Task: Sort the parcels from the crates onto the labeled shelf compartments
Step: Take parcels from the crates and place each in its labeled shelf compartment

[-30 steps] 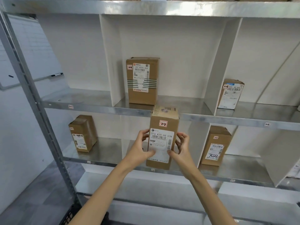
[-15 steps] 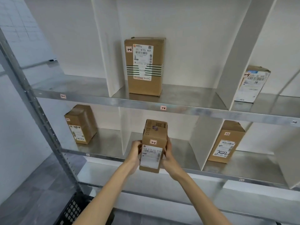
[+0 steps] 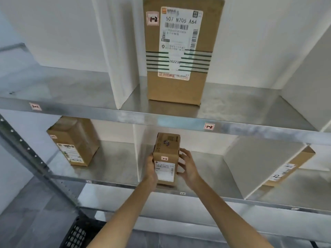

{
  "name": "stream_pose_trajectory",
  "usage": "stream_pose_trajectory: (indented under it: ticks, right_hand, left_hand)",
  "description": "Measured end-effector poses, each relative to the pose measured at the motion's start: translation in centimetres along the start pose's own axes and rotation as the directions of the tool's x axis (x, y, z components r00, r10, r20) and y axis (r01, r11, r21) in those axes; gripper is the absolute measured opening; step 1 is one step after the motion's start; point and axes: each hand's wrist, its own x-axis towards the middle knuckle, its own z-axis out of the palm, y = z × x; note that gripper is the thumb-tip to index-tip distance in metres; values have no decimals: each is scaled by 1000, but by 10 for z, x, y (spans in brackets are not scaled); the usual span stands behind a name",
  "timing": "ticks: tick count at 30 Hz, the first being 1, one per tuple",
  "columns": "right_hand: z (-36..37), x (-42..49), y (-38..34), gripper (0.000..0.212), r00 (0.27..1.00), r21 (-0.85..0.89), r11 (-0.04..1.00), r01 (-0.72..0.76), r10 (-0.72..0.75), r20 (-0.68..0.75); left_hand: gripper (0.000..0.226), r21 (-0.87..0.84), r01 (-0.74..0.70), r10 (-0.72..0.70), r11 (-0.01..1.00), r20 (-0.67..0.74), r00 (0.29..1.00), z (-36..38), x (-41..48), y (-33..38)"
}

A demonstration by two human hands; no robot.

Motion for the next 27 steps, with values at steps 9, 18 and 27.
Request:
stream_pose_trajectory:
  ticks: [9, 18, 27]
  right_hand:
    - [5, 30, 17, 38, 999, -12, 1000, 11, -12, -50]
    - [23, 55, 4, 44, 997, 36, 999, 27, -25, -70]
    - [28, 60, -3, 38, 999, 75, 997, 25, -22, -50]
  left_hand:
    - [48, 74, -85, 83, 994, 32, 996, -4, 35, -22]
    - [52, 89, -73, 72, 993, 16, 997, -3, 71, -15]
    - [52, 131, -52, 56, 990, -33, 998, -3, 86, -7]
